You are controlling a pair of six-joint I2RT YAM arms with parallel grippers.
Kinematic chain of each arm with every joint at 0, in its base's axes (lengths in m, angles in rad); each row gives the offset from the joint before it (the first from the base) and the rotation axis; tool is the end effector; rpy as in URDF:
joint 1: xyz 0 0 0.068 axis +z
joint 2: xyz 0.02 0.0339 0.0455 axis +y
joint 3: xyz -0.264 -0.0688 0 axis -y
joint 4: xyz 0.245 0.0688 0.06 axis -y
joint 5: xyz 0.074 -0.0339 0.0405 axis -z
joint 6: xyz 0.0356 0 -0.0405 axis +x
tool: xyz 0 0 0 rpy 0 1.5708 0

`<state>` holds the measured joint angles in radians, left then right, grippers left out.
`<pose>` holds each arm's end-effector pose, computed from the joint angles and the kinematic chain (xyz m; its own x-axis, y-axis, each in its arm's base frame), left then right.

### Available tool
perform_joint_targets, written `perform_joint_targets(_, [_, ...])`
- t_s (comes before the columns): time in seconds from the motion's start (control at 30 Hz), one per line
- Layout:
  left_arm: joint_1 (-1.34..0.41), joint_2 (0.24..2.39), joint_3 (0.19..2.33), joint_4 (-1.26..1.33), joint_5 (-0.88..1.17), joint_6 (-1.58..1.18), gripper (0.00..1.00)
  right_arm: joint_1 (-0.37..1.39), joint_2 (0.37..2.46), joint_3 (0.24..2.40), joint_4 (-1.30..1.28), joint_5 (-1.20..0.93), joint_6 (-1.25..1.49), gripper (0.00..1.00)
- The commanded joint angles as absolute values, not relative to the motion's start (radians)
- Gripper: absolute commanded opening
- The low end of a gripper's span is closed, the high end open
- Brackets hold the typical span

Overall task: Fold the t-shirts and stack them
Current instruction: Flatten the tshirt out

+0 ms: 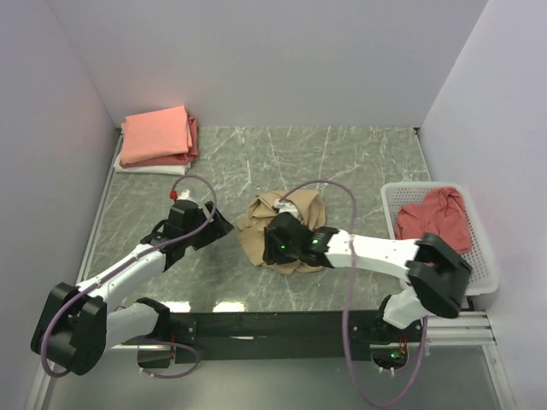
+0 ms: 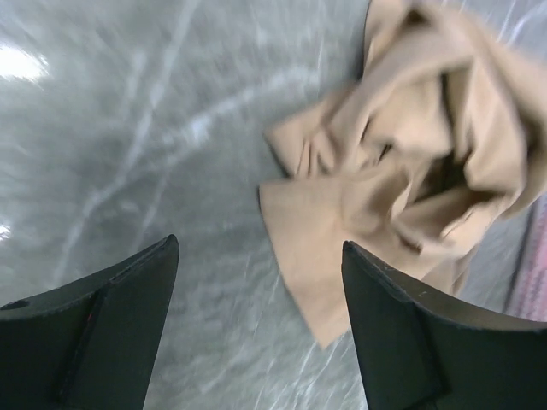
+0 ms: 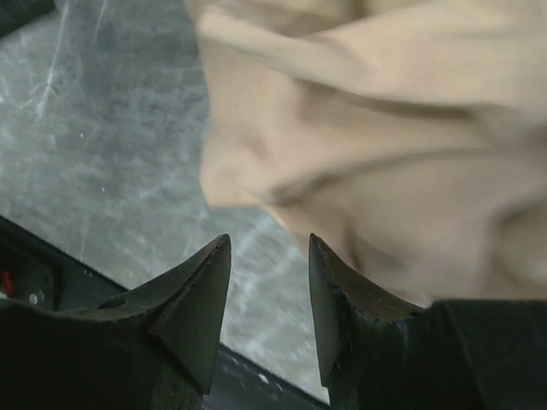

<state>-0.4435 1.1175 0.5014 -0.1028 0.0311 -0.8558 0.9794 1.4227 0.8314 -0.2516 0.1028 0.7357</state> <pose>0.1996 -0.0960 0.1861 -0.7298 -0.4889 -0.4779 -0.1541 0.7987 -0.5817 0.1651 0.2393 0.2062 -0.8372 -0.0493 -0.5446 -0.3046 0.8691 0.3897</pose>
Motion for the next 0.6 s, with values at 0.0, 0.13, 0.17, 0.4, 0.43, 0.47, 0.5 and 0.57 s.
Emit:
perform_joint_targets(0.0, [-0.379, 1.066, 0.512, -0.044, 0.098, -0.876, 0.82, 1.014, 1.524, 0.943, -0.199, 0.204, 0.776, 0.49])
perform_joint_targets(0.13, [-0.370, 1.049, 0.515, -0.051, 0.106, -0.868, 0.82, 1.022, 1.632, 0.977, -0.187, 0.225, 0.810, 0.51])
perform_joint_targets(0.17, [-0.370, 1.048, 0.511, -0.049, 0.109, -0.868, 0.82, 1.022, 1.641, 0.976, -0.183, 0.227, 0.816, 0.51])
perform_joint_targets(0.4, [-0.368, 1.087, 0.500, -0.008, 0.163, -0.867, 0.81, 1.020, 1.649, 0.953, -0.213, 0.274, 0.851, 0.03])
perform_joint_targets(0.43, [-0.368, 1.095, 0.499, 0.004, 0.172, -0.867, 0.81, 1.020, 1.607, 0.948, -0.233, 0.308, 0.853, 0.00])
perform_joint_targets(0.47, [-0.368, 1.103, 0.500, 0.036, 0.181, -0.867, 0.81, 1.017, 1.576, 0.939, -0.286, 0.333, 0.856, 0.00])
perform_joint_targets(0.5, [-0.368, 1.124, 0.499, 0.050, 0.193, -0.871, 0.81, 1.017, 1.540, 0.931, -0.314, 0.357, 0.861, 0.00])
perform_joint_targets(0.57, [-0.370, 1.149, 0.500, 0.087, 0.219, -0.877, 0.79, 1.011, 1.409, 0.892, -0.389, 0.425, 0.867, 0.00])
